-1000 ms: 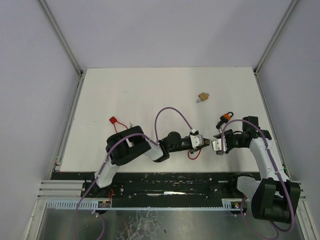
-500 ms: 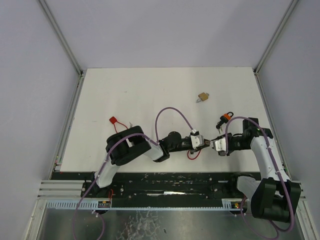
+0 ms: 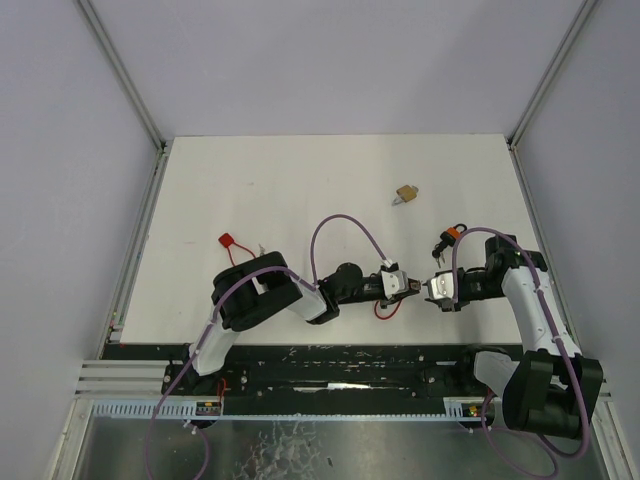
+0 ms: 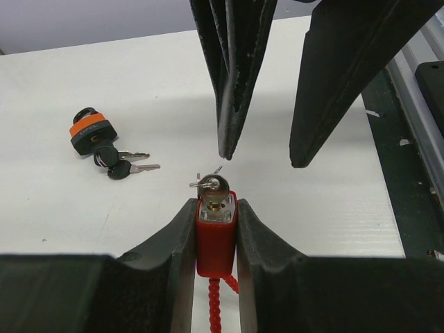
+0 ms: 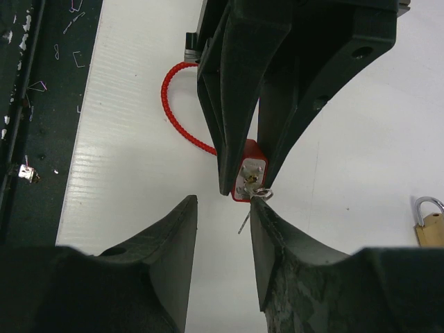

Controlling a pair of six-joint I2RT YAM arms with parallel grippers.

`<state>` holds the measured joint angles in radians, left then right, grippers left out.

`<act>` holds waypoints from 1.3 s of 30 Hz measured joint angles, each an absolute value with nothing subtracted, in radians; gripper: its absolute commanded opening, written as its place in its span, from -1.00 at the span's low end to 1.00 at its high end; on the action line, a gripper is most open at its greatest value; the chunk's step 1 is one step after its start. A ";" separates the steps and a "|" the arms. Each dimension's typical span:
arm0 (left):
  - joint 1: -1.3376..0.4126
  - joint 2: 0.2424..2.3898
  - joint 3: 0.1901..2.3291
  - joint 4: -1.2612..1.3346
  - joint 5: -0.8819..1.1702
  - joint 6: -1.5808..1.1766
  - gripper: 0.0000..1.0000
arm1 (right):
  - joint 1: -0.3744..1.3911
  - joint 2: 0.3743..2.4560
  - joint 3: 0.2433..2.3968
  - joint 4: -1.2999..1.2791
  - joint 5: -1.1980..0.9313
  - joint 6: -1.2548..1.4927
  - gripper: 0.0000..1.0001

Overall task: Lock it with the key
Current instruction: Lock the lock.

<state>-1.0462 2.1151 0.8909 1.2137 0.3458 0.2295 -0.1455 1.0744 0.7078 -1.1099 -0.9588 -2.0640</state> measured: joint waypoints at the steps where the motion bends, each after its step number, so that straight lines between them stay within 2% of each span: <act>1: -1.046 2.115 0.891 1.214 0.347 0.230 -1.00 | -0.146 1.076 0.710 -1.114 -0.959 -2.064 -0.15; 39: -1.046 2.115 0.892 1.205 0.360 0.230 -1.00 | -0.156 1.095 0.755 -1.170 -0.926 -2.064 -0.21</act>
